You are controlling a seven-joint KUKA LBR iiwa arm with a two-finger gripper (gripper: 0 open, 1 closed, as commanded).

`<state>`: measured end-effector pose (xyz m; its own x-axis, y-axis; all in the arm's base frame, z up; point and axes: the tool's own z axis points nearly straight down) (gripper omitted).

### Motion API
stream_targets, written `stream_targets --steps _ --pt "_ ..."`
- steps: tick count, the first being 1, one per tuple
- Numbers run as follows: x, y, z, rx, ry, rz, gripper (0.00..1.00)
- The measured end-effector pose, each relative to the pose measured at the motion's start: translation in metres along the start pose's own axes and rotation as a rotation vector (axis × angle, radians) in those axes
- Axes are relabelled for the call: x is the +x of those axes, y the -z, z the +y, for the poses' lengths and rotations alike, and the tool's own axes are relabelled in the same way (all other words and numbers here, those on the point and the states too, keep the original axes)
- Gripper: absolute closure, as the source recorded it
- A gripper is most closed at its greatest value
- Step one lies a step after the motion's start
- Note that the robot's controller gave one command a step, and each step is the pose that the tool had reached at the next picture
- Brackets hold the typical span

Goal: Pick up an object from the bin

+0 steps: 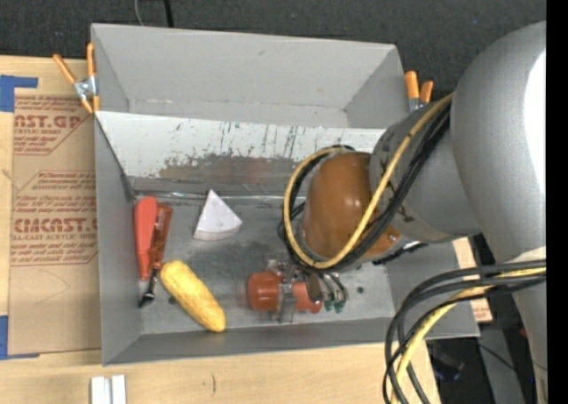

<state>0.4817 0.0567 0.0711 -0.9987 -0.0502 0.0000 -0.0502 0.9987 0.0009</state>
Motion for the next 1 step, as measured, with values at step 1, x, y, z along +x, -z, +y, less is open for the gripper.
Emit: stream_targets --steps 1 --pt "0.0014 0.0075 0.0 0.0 0.0 0.006 1.0"
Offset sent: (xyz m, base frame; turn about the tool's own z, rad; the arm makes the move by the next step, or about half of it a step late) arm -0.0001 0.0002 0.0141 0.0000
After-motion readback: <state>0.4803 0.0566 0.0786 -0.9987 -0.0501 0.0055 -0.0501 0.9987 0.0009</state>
